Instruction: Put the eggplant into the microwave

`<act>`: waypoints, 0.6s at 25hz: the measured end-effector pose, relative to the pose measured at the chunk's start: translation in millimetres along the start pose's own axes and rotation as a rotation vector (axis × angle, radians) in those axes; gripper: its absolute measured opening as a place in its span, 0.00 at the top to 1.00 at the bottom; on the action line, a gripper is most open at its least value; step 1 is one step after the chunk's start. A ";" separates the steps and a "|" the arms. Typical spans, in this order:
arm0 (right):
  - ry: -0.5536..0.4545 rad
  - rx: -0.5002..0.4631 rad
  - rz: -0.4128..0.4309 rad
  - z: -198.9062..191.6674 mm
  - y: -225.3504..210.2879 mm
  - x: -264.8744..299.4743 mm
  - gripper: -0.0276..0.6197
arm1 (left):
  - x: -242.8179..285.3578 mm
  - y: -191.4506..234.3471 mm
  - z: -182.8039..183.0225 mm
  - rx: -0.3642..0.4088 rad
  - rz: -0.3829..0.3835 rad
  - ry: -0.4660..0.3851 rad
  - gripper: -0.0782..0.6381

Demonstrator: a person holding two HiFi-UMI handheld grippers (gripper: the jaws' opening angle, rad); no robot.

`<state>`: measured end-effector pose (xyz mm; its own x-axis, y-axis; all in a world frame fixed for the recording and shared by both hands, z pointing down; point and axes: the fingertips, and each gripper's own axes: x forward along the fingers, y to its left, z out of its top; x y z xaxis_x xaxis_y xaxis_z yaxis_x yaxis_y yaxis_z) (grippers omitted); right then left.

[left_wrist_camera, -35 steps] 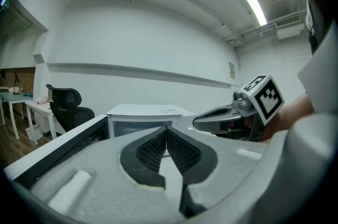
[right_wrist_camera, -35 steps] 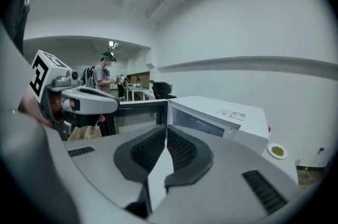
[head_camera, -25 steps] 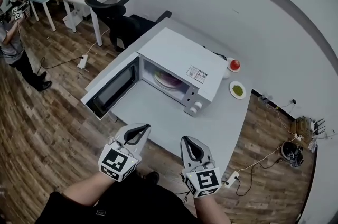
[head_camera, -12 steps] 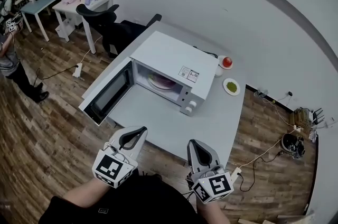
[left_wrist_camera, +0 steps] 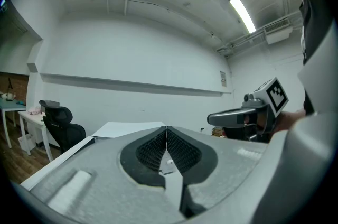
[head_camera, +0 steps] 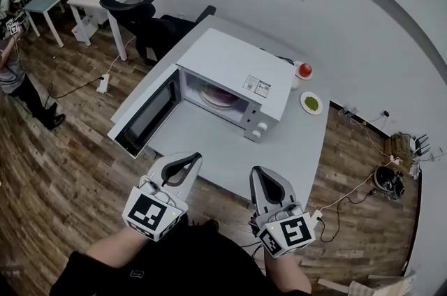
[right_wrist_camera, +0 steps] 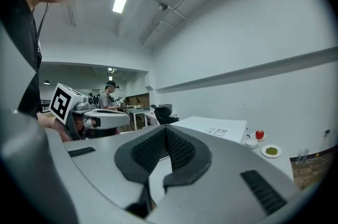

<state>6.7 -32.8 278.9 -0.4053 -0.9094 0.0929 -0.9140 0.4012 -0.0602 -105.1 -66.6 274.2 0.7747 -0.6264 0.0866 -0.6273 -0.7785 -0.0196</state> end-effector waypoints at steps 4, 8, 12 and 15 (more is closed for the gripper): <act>-0.001 -0.007 0.006 2.4 4.9 4.2 0.94 | -4.8 5.4 0.4 -0.002 0.006 0.000 0.88; 0.005 -0.008 0.014 0.9 8.2 6.8 0.94 | -6.5 8.7 -2.6 -0.011 0.010 0.005 0.88; 0.007 -0.006 0.017 1.4 9.0 8.1 0.94 | -7.1 9.3 -3.5 -0.012 0.009 0.008 0.88; 0.007 -0.006 0.018 2.6 8.2 9.1 0.94 | -5.3 10.1 -2.6 -0.012 0.008 0.007 0.88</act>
<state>-4.4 -38.1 276.7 -0.4220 -0.9012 0.0983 -0.9065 0.4184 -0.0559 -115.7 -71.0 276.2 0.7690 -0.6323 0.0936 -0.6345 -0.7729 -0.0080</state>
